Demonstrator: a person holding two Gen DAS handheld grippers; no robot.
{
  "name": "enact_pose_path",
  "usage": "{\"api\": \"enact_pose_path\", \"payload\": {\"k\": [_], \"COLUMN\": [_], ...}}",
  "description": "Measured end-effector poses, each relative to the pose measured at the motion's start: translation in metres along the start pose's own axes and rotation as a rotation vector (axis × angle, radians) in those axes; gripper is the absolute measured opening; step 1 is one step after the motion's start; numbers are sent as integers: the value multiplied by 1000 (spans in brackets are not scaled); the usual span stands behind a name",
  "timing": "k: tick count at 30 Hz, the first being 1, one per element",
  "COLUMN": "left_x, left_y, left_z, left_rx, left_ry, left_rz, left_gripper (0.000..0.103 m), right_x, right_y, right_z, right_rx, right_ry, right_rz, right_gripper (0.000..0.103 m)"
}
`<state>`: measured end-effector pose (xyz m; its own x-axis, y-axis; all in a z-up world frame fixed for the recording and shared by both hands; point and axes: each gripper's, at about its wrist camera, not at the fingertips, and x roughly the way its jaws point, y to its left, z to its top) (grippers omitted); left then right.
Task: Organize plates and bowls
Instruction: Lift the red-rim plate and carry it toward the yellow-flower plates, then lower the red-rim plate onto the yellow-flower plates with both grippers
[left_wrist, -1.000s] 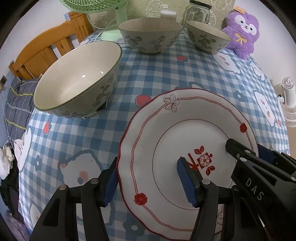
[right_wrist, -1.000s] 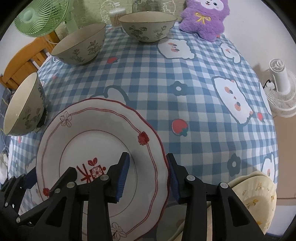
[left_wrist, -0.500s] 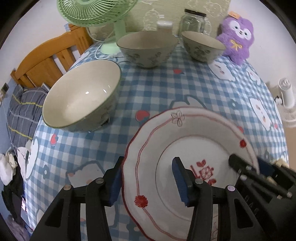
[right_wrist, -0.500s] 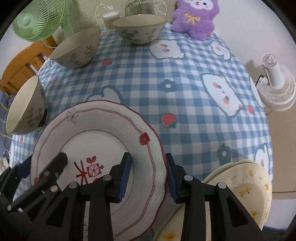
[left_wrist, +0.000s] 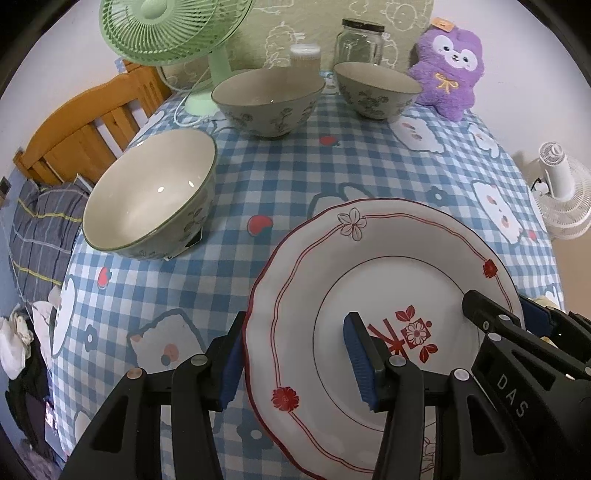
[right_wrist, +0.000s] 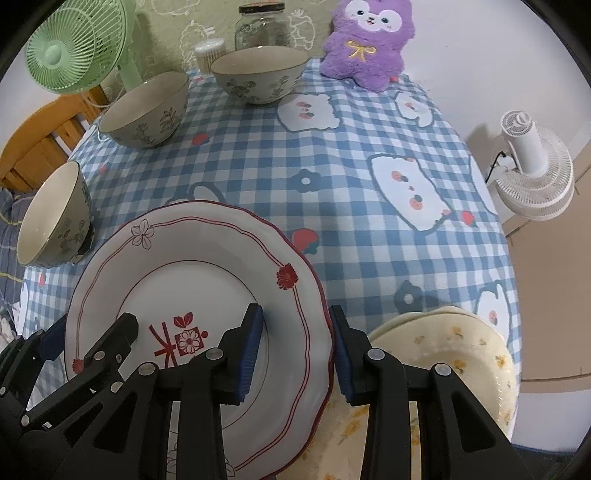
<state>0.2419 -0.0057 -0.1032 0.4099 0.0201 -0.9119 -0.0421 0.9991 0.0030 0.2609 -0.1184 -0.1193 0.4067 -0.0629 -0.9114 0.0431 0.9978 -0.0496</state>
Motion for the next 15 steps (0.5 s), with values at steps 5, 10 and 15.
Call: {"api": "enact_pose_path", "payload": {"k": [5, 10, 15], "left_x": [-13, -27, -43], "left_y": [-5, -11, -22], "left_z": [2, 3, 2], "left_rx": [20, 53, 101], "left_ry": [-21, -54, -74], "left_rz": [-13, -29, -60], "left_gripper": [51, 51, 51], "right_x": [-15, -34, -53], "right_y": [-5, -13, -26], "right_z": [-2, -7, -15], "right_rx": [23, 66, 117], "right_ry": [-21, -53, -79], "right_rz": [-16, -37, -63], "right_gripper": [39, 39, 39]}}
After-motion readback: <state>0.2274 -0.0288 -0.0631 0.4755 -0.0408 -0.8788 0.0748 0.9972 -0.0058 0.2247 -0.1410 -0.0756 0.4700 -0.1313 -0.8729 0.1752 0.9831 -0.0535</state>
